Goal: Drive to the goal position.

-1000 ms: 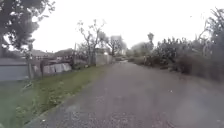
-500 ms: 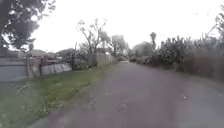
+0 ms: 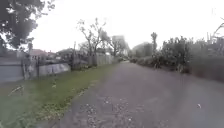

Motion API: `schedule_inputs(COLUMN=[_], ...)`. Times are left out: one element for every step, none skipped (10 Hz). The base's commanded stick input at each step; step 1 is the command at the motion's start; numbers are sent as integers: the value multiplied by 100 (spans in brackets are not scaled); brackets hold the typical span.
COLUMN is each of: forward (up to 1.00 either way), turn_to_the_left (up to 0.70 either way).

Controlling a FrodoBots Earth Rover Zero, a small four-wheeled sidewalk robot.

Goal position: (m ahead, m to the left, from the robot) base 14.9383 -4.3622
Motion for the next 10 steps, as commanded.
schedule_inputs(forward=[70, 70, 70, 70, 70, 70, 70, 70, 70, 70], turn_to_the_left=[-14, -14, -14, -14, -14, -14, -14, -14, -14, -14])
